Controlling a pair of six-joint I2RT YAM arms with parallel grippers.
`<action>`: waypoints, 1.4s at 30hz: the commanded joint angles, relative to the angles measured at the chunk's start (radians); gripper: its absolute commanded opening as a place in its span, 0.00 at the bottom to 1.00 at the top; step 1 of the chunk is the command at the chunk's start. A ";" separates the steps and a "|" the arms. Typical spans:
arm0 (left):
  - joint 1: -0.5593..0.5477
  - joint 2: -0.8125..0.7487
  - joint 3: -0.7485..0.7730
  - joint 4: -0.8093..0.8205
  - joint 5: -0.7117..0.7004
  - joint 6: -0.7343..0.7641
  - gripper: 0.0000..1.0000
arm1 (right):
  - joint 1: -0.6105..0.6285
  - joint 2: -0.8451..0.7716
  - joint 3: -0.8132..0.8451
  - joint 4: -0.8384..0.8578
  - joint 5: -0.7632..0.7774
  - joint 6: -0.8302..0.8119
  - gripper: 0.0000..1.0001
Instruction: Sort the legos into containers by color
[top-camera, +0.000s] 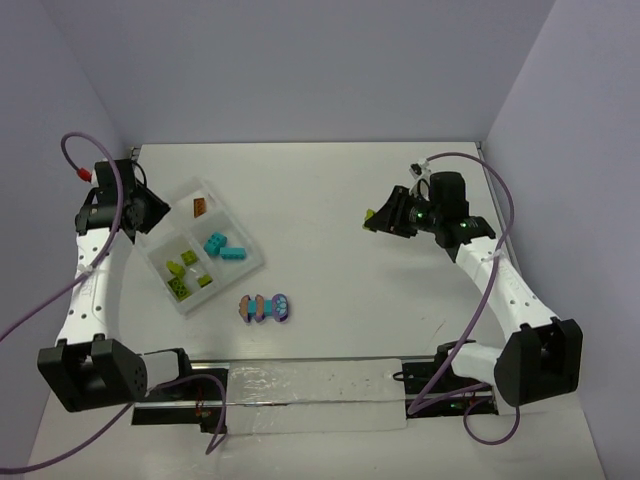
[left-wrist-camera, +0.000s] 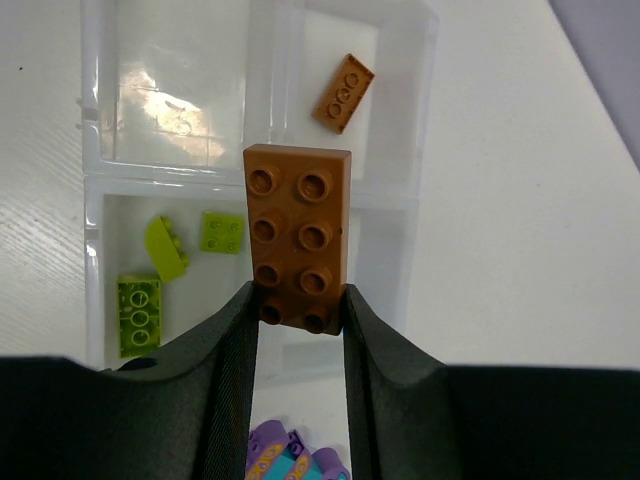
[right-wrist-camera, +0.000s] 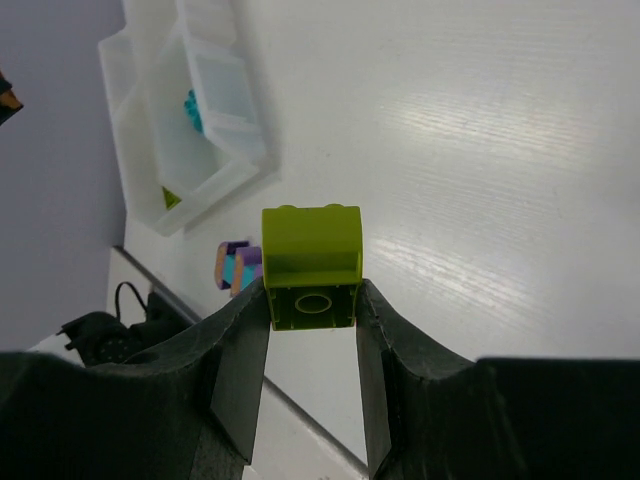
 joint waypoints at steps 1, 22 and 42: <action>0.006 0.072 0.054 0.001 -0.017 0.060 0.00 | -0.005 0.028 0.061 -0.028 0.143 -0.046 0.00; -0.003 0.543 0.256 0.184 0.111 0.141 0.01 | -0.002 0.256 0.276 -0.066 0.219 0.010 0.00; -0.085 0.466 0.318 0.161 0.285 0.204 0.87 | 0.069 0.318 0.343 -0.028 0.166 0.027 0.00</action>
